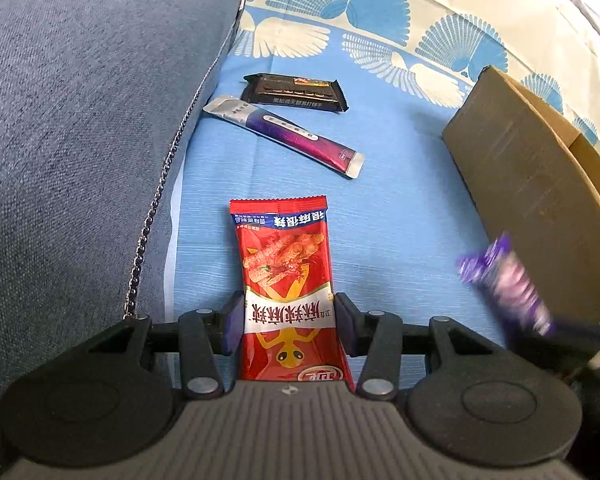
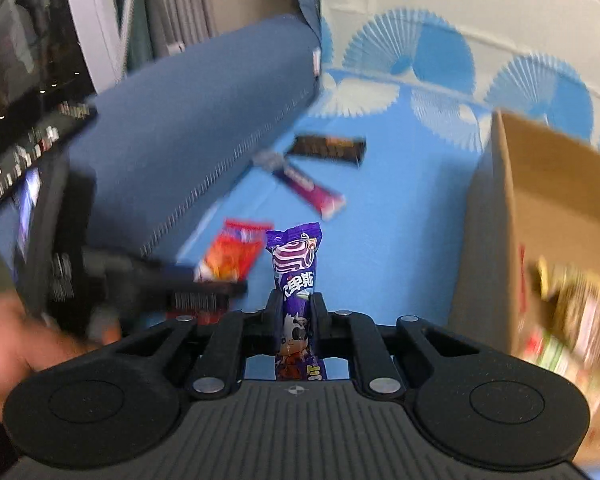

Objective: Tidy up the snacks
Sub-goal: 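Lift the purple-wrapped bar with the right tool while the left tool holds the red spicy packet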

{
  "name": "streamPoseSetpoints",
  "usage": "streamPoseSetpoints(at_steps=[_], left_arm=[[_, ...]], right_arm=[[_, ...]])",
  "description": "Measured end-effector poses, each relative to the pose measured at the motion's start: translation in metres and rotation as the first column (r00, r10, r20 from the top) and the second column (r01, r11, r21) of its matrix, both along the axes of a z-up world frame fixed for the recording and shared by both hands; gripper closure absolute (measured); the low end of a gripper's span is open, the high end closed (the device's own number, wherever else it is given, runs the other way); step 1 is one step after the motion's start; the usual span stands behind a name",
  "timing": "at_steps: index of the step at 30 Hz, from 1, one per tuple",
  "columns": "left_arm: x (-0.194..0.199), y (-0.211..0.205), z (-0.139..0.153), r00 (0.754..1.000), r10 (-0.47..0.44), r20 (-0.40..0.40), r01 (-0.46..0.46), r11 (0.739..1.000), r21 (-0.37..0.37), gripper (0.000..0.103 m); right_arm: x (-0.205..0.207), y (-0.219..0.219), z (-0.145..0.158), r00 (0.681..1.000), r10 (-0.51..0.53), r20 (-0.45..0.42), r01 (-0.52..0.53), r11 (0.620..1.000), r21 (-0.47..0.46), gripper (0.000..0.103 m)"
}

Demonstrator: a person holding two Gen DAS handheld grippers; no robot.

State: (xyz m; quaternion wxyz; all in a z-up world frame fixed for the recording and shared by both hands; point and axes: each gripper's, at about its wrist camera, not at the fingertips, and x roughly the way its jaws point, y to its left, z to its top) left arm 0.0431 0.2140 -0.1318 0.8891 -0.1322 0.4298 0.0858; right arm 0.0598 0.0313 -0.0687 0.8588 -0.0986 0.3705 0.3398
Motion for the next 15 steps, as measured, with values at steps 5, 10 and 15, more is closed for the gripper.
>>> streamPoseSetpoints(at_steps=[5, 10, 15], left_arm=[[0.003, -0.004, -0.001, 1.0, 0.006, -0.012, -0.006, 1.0, 0.027, 0.051], [0.005, -0.007, -0.002, 1.0, 0.0, -0.021, 0.002, 0.999, 0.053, 0.051], [0.007, -0.009, -0.003, 1.0, -0.008, -0.029, 0.01, 0.998, 0.069, 0.051]], right_arm=[[-0.009, 0.012, -0.033, 0.998, -0.06, -0.003, 0.059, 0.996, -0.059, 0.089], [0.0, 0.014, -0.047, 0.993, -0.111, -0.026, 0.109, 0.992, -0.071, 0.089], [0.01, 0.016, -0.057, 0.988, -0.131, -0.084, 0.127, 0.99, -0.052, 0.086]])
